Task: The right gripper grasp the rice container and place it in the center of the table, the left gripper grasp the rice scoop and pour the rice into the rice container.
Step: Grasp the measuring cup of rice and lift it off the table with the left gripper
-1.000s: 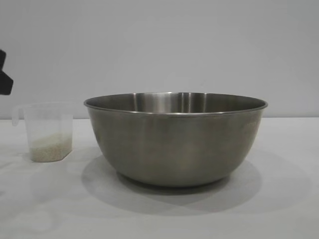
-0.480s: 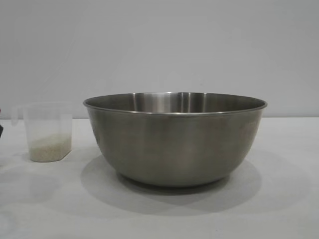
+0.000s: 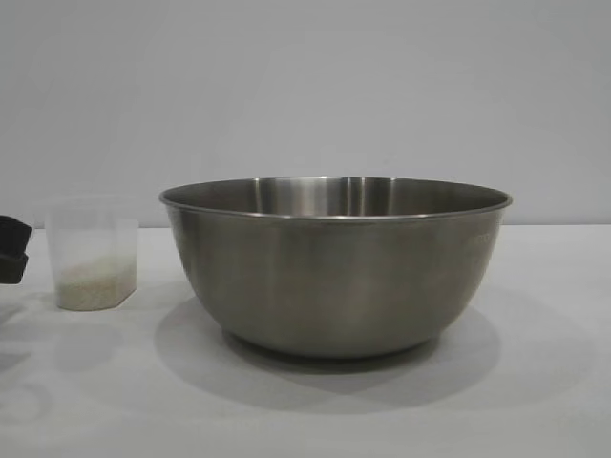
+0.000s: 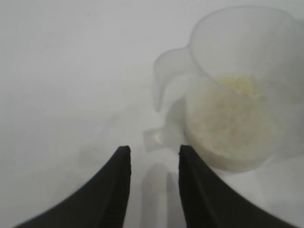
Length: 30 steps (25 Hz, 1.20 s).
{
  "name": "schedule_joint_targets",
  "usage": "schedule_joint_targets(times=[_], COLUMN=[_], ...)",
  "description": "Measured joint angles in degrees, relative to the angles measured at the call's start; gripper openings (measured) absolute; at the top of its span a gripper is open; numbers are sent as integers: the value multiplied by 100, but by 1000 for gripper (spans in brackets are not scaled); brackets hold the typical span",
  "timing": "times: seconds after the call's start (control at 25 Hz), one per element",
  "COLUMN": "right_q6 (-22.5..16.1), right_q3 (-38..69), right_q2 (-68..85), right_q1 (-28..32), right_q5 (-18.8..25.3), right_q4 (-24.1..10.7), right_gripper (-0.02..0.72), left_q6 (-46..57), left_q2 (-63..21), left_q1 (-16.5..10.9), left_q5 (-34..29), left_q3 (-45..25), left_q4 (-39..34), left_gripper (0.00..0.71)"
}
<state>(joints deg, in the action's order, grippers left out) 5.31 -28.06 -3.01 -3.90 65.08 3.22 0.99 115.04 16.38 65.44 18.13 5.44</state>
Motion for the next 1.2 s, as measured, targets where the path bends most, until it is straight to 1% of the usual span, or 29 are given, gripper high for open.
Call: schedule_joint_targets(times=[0.36,0.64,0.76,0.96,1.2], right_q6=[0,0,0,0,0], right_q3=[0,0,0,0,0], right_q2=[0,0,0,0,0], right_q1=[0,0,0,0,0], right_q5=[0,0,0,0,0], right_q4=[0,0,0,0,0], right_gripper=[231,231,231,231,231], left_q6=[0,0,0,0,0], left_q2=[326,369,369,371,381], left_q1=[-12,-22,-111,-376,-426], left_q5=[17,17,17,17,17], left_q3=[318,589,684,774,774], left_q4=[117,146,146,-31,-239], left_gripper=[223,223,223,223,223])
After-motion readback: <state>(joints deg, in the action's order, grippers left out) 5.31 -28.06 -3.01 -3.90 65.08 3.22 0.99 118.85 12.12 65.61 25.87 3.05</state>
